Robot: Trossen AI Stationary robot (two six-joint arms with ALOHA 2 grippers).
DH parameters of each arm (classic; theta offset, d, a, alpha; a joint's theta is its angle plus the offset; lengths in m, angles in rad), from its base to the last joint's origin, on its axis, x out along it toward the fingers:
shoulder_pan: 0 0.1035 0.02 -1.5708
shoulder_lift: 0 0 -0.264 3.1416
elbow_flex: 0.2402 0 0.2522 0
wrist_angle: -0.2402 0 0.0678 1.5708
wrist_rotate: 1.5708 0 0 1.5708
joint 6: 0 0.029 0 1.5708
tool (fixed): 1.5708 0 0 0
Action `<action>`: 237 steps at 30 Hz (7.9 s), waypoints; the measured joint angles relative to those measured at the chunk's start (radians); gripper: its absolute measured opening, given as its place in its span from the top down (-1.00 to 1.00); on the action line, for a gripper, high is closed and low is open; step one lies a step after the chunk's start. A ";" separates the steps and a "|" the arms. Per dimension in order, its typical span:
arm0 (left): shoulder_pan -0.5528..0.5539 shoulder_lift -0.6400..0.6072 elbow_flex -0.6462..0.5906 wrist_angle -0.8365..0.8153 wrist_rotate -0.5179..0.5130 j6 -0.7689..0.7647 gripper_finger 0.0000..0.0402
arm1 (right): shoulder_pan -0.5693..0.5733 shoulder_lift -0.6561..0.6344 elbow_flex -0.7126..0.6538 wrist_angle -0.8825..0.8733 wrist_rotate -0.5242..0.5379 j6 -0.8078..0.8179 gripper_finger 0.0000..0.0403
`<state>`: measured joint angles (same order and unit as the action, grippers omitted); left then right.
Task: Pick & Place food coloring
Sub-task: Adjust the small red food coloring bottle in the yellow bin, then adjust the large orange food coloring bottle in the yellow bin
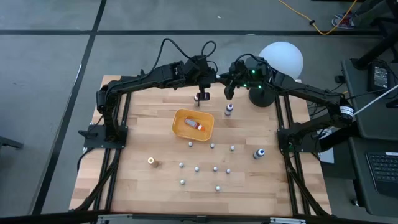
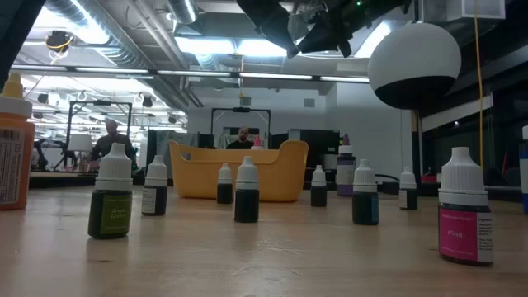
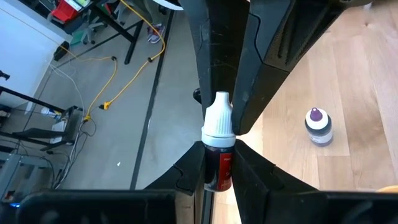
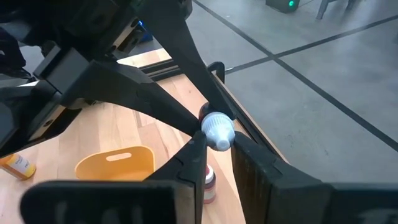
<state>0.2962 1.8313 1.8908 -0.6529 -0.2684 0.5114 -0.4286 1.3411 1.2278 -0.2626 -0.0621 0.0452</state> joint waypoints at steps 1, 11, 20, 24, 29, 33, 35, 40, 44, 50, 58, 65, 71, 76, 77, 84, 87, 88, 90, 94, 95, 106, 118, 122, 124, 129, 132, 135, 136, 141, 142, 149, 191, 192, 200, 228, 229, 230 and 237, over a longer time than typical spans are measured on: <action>0.000 0.000 0.000 0.000 0.000 0.000 0.71 | 0.000 0.000 0.000 0.000 -0.001 0.000 0.64; 0.000 0.000 0.000 -0.001 0.000 0.000 0.71 | 0.000 0.000 0.000 0.003 -0.015 0.000 0.63; 0.000 0.000 -0.001 -0.001 0.000 0.000 0.71 | 0.000 0.000 0.000 0.003 -0.032 0.005 0.63; 0.000 0.001 -0.001 -0.002 0.001 0.000 0.71 | 0.000 0.000 0.000 0.003 -0.032 0.025 0.63; 0.000 0.001 -0.001 -0.001 0.001 0.000 0.71 | 0.000 0.000 0.001 0.002 -0.033 0.028 0.63; 0.000 0.001 -0.001 -0.001 0.001 0.000 0.71 | 0.000 0.000 0.002 0.001 -0.033 0.028 0.63; 0.000 0.002 -0.001 -0.001 0.001 0.000 0.71 | 0.000 0.000 0.002 0.001 -0.034 0.028 0.63; -0.002 0.008 -0.003 0.000 0.019 0.001 0.71 | 0.001 -0.001 0.008 0.035 -0.056 0.031 0.49; -0.004 0.009 -0.005 0.003 0.015 0.003 0.71 | 0.005 -0.003 0.010 0.034 -0.067 0.031 0.30; -0.004 0.007 -0.004 0.016 -0.008 0.015 0.71 | 0.002 -0.003 0.008 -0.004 -0.048 0.032 0.18; -0.007 0.006 -0.003 0.042 -0.038 0.026 0.71 | 0.002 -0.002 0.004 -0.073 -0.017 0.032 0.17; -0.008 0.004 -0.003 0.049 -0.039 0.037 0.71 | 0.001 -0.002 0.004 -0.058 -0.011 0.029 0.17; -0.013 0.003 -0.003 0.036 -0.039 0.037 0.71 | 0.001 -0.002 0.003 -0.040 -0.009 0.024 0.17; -0.013 0.003 -0.003 0.004 -0.038 0.036 0.71 | 0.001 -0.002 0.003 -0.037 -0.009 0.021 0.17; -0.013 0.003 -0.003 0.005 -0.038 0.035 0.71 | 0.001 -0.002 0.003 -0.036 -0.009 0.021 0.17; -0.013 0.003 -0.002 0.007 -0.041 0.034 0.71 | 0.001 -0.002 0.003 -0.035 -0.009 0.006 0.20; -0.013 0.003 -0.002 0.007 -0.041 0.034 0.71 | 0.001 -0.002 0.003 -0.035 -0.009 0.005 0.28; -0.013 0.003 -0.002 0.006 -0.041 0.034 0.71 | 0.001 -0.002 0.003 -0.035 -0.008 0.006 0.31; -0.013 0.003 -0.002 0.006 -0.041 0.034 0.71 | 0.000 -0.002 0.003 -0.035 -0.007 0.006 0.39; -0.013 0.002 -0.002 0.006 -0.041 0.034 0.71 | 0.000 -0.002 0.003 -0.035 -0.006 0.006 0.55; -0.013 0.002 -0.002 0.005 -0.041 0.034 0.71 | 0.000 -0.002 0.003 -0.035 -0.006 0.006 0.59; -0.018 0.002 -0.001 -0.014 -0.010 0.033 0.59 | 0.000 -0.001 0.002 -0.039 -0.011 0.003 0.67; -0.025 -0.050 0.037 -0.332 -0.161 0.059 -0.01 | -0.001 -0.001 0.002 -0.032 -0.005 0.003 0.67; 0.006 -0.096 0.091 -0.448 -0.253 0.102 -0.10 | 0.011 -0.001 0.002 -0.060 -0.079 0.009 0.69; 0.034 -0.122 0.105 -0.467 -0.287 0.103 -0.10 | 0.032 -0.001 0.002 -0.085 -0.095 0.023 0.69; 0.123 -0.214 0.123 -0.466 -0.310 0.049 -0.07 | 0.108 0.001 0.002 -0.153 -0.096 0.003 0.69; 0.174 -0.259 0.124 -0.465 -0.296 -0.013 -0.05 | 0.159 0.032 0.019 -0.195 -0.096 0.013 0.69; 0.216 -0.302 0.124 -0.463 -0.256 -0.067 -0.05 | 0.211 0.120 0.104 -0.304 -0.084 0.015 0.69; 0.228 -0.315 0.124 -0.459 -0.244 -0.079 -0.05 | 0.228 0.159 0.144 -0.351 -0.074 0.005 0.69; 0.259 -0.354 0.124 -0.432 -0.221 -0.131 -0.04 | 0.284 0.359 0.363 -0.540 -0.055 -0.079 0.69; 0.259 -0.361 0.124 -0.426 -0.219 -0.137 -0.04 | 0.289 0.395 0.401 -0.561 -0.055 -0.096 0.69; 0.259 -0.377 0.124 -0.412 -0.199 -0.202 -0.04 | 0.303 0.548 0.580 -0.690 -0.112 -0.250 0.69; 0.175 -0.276 0.123 -0.420 -0.209 -0.343 -0.03 | 0.380 0.764 0.459 -0.566 0.017 -0.337 0.68; 0.175 -0.276 0.123 -0.420 -0.209 -0.341 -0.03 | 0.382 0.773 0.468 -0.568 0.017 -0.334 0.68; 0.175 -0.277 0.123 -0.420 -0.209 -0.317 -0.03 | 0.395 0.825 0.499 -0.598 0.040 -0.314 0.68; 0.175 -0.278 0.123 -0.420 -0.201 -0.315 -0.03 | 0.391 0.826 0.499 -0.611 0.043 -0.335 0.50; 0.175 -0.278 0.123 -0.420 -0.201 -0.315 -0.03 | 0.391 0.826 0.499 -0.610 0.043 -0.338 0.48; 0.175 -0.278 0.123 -0.420 -0.201 -0.315 -0.03 | 0.391 0.826 0.499 -0.610 0.043 -0.339 0.47; 0.176 -0.278 0.123 -0.420 -0.201 -0.315 -0.03 | 0.391 0.826 0.499 -0.602 0.043 -0.342 0.43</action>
<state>0.4718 1.5532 2.0140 -1.0728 -0.4698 0.1963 -0.0372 2.1670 1.7267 -0.8642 -0.0189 -0.2966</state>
